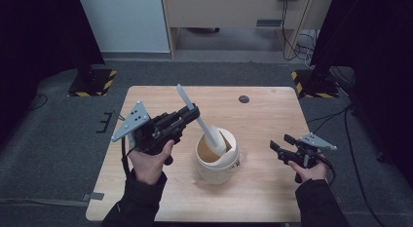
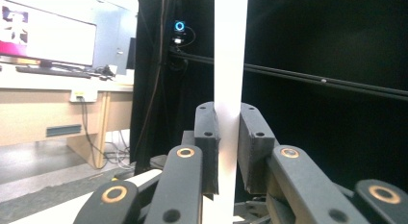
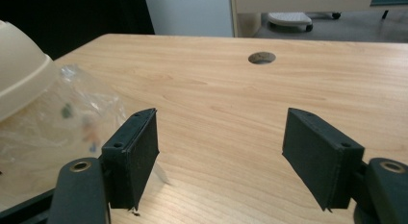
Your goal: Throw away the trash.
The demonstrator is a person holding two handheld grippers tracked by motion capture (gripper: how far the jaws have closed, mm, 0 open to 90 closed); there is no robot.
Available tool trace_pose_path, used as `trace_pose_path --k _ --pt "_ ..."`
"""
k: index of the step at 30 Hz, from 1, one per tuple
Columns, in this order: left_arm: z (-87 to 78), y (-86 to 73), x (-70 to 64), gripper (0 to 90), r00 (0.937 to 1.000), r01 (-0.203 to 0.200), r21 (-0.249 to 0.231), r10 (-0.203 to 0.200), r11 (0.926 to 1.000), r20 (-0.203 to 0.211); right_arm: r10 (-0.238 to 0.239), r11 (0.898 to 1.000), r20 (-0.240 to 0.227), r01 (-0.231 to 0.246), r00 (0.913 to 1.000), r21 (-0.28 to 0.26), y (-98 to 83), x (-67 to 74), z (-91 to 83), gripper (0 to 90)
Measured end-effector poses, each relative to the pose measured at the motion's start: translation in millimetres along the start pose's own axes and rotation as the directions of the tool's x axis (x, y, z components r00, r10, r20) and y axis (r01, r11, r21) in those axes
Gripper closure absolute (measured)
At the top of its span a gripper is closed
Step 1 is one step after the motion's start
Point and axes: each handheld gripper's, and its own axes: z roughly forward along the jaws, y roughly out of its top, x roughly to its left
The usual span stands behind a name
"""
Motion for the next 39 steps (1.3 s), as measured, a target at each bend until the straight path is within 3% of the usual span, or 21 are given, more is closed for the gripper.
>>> trace_pose_path --k 9,24,33,39 --pt "-15.6 -13.5 11.5 79.5 0.9987 0.001 0.027 0.000 0.9996 -0.051 -0.004 1.000 0.009 0.004 1.0000 0.025 -4.5 -1.6 3.0 25.6" --pt "-5.3 -53.7 27.3 79.5 0.9952 0.016 0.107 -0.006 0.9942 -0.098 -0.009 0.998 0.012 0.009 0.9999 0.055 -10.0 -4.3 6.2 23.5" --pt "3.2 -80.8 34.1 79.5 0.9929 0.056 0.165 -0.037 0.9847 -0.113 -0.012 0.998 0.006 0.012 0.9999 0.062 -10.6 -3.4 6.9 23.5" --pt "4.5 -91.9 36.7 79.1 0.9933 0.076 0.199 -0.057 0.9769 -0.101 -0.014 0.998 0.004 0.013 0.9999 0.067 -10.9 -3.3 7.1 23.2"
